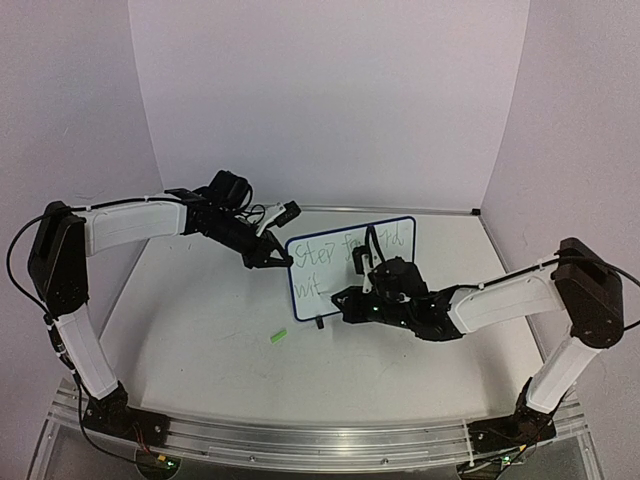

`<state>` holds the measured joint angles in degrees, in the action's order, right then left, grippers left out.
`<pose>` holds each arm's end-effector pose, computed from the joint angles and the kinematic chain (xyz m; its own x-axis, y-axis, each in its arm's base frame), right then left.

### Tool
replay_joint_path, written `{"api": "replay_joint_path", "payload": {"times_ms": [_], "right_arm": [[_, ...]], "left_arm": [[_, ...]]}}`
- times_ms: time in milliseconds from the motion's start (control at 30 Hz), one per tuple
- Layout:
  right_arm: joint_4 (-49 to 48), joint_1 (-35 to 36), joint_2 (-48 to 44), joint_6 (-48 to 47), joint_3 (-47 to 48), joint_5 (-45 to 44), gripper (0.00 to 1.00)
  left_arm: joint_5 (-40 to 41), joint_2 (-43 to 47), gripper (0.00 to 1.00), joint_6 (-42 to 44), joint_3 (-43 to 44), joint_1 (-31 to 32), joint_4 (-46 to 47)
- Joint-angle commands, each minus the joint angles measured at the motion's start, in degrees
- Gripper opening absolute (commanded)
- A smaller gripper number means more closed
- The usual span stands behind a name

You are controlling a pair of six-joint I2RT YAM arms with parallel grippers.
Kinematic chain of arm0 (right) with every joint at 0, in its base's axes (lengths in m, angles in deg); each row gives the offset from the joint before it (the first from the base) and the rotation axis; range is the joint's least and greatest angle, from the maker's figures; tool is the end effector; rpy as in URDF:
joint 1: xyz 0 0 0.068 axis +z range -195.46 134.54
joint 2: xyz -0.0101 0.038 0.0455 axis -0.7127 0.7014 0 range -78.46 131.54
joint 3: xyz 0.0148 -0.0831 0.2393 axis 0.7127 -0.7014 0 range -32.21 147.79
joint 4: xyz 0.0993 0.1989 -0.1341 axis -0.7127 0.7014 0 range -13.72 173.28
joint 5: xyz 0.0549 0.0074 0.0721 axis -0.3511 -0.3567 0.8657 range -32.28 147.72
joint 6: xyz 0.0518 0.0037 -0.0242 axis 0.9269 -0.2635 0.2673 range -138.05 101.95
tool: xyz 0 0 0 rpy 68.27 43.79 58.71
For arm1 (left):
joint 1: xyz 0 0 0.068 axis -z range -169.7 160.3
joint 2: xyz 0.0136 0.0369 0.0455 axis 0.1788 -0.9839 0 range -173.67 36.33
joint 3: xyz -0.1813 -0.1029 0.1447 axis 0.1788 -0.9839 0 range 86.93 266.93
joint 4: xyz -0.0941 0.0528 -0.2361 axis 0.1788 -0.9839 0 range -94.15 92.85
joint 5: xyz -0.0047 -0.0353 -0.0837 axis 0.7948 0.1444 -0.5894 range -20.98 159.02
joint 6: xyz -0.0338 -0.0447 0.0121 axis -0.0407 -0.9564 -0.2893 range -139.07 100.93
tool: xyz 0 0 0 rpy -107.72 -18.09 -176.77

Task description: Write a sentence on the whiteboard

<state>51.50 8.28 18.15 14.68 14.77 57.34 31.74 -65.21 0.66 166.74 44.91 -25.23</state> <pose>0.2105 0.2861 0.1617 -0.6431 0.0374 -0.7649 -0.5409 0.6849 0.4882 0.3032 -0.2393 0.2373 -0.3306 0.5546 -0.7636 0.9405 0.2610 -0.2176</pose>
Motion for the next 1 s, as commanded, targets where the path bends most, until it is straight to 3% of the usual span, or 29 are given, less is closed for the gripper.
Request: {"api": "replay_joint_path", "payload": {"times_ms": [0,967], "right_arm": [[-0.9,-0.2,0.2,0.6,-0.5,-2.5,0.0],[-1.0,-0.2,-5.6,-2.7,1.7,-1.7,0.0]], "left_arm": [[2.2,-1.2,0.0,1.4,1.1,0.7,-2.8],[2.4,-1.0,0.0,1.4,1.1,0.7,-2.9]]}}
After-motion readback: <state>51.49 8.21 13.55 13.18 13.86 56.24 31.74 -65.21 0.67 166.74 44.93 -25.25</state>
